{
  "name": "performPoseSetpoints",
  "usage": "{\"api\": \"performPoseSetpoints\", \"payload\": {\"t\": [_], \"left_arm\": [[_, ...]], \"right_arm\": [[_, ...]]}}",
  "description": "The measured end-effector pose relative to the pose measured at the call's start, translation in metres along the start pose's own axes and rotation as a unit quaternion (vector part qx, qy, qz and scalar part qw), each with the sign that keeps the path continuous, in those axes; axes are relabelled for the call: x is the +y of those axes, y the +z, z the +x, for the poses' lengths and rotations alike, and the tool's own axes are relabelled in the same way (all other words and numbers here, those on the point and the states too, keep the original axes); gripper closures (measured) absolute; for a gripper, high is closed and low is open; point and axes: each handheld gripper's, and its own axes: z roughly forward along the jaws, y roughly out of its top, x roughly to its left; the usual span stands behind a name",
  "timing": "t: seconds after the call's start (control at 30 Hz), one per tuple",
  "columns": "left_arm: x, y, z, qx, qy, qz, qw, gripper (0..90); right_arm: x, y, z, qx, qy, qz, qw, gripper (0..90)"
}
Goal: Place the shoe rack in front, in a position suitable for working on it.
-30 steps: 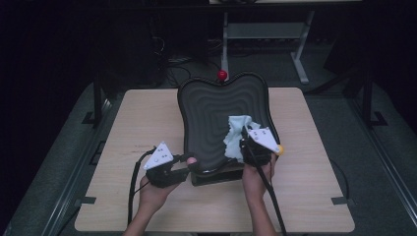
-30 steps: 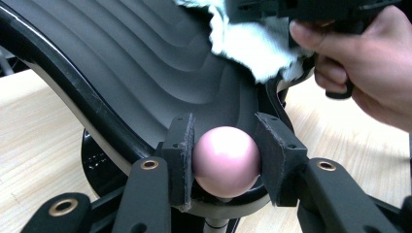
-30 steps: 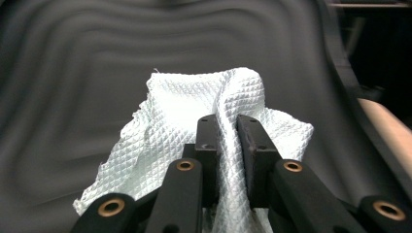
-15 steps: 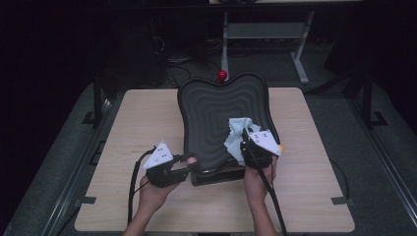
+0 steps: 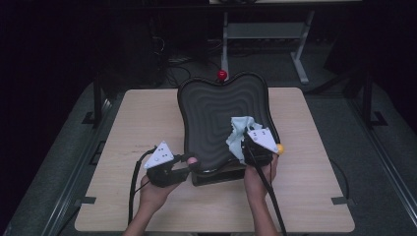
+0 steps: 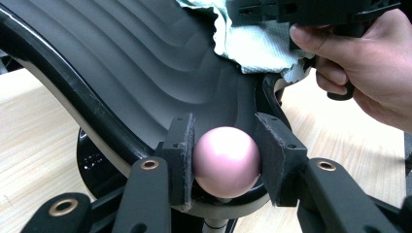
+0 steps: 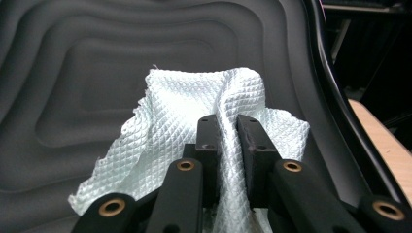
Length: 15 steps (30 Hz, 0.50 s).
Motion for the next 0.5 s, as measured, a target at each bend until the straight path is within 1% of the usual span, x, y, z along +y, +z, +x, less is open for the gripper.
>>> {"api": "performPoseSetpoints", "payload": {"t": [0.03, 0.13, 0.2, 0.23, 0.27, 0.3, 0.33, 0.37, 0.4, 0.43, 0.47, 0.5], "left_arm": [[0.0, 0.0, 0.0, 0.001, 0.0, 0.0, 1.0, 60.0], [0.0, 0.0, 0.0, 0.001, -0.001, -0.001, 1.0, 60.1], [0.0, 0.001, 0.0, 0.002, -0.002, -0.002, 1.0, 60.0], [0.0, 0.001, -0.001, 0.002, -0.002, -0.002, 1.0, 60.0], [0.0, 0.001, -0.001, 0.003, -0.002, -0.002, 1.0, 60.0], [0.0, 0.001, -0.001, 0.002, -0.002, -0.002, 1.0, 60.0], [0.0, 0.001, -0.001, 0.002, -0.003, -0.002, 1.0, 60.0], [0.0, 0.001, -0.001, 0.003, -0.003, -0.001, 1.0, 60.0], [0.0, 0.001, -0.001, 0.004, -0.002, 0.0, 1.0, 60.0], [0.0, 0.001, -0.001, 0.004, -0.003, 0.0, 1.0, 60.0], [0.0, 0.001, -0.002, 0.005, -0.002, 0.0, 1.0, 60.0], [0.0, 0.001, -0.001, 0.005, -0.003, -0.001, 1.0, 60.0]], "right_arm": [[0.0, 0.0, -0.004, -0.004, 0.006, 0.0, 1.0, 79.9], [-0.003, -0.003, -0.021, -0.034, 0.028, 0.004, 0.999, 79.9], [-0.007, -0.008, -0.028, -0.03, 0.045, 0.003, 0.9985, 79.9], [-0.011, -0.011, -0.027, -0.026, 0.049, 0.001, 0.9984, 79.9], [-0.015, -0.015, -0.023, -0.014, 0.052, 0.001, 0.9986, 79.9], [-0.02, -0.018, -0.017, 0.001, 0.044, -0.002, 0.999, 79.5], [-0.023, -0.021, -0.01, -0.004, 0.017, -0.004, 0.9998, 79.6], [-0.025, -0.023, -0.006, -0.006, 0.003, -0.003, 1.0, 79.6], [-0.027, -0.025, -0.007, -0.012, 0.006, -0.006, 0.9999, 79.7], [-0.028, -0.026, -0.011, -0.025, 0.012, -0.004, 0.9996, 79.8], [-0.029, -0.026, -0.016, -0.04, 0.019, -0.003, 0.999, 79.8], [-0.029, -0.026, -0.022, -0.048, 0.032, -0.002, 0.9984, 79.8]]}}
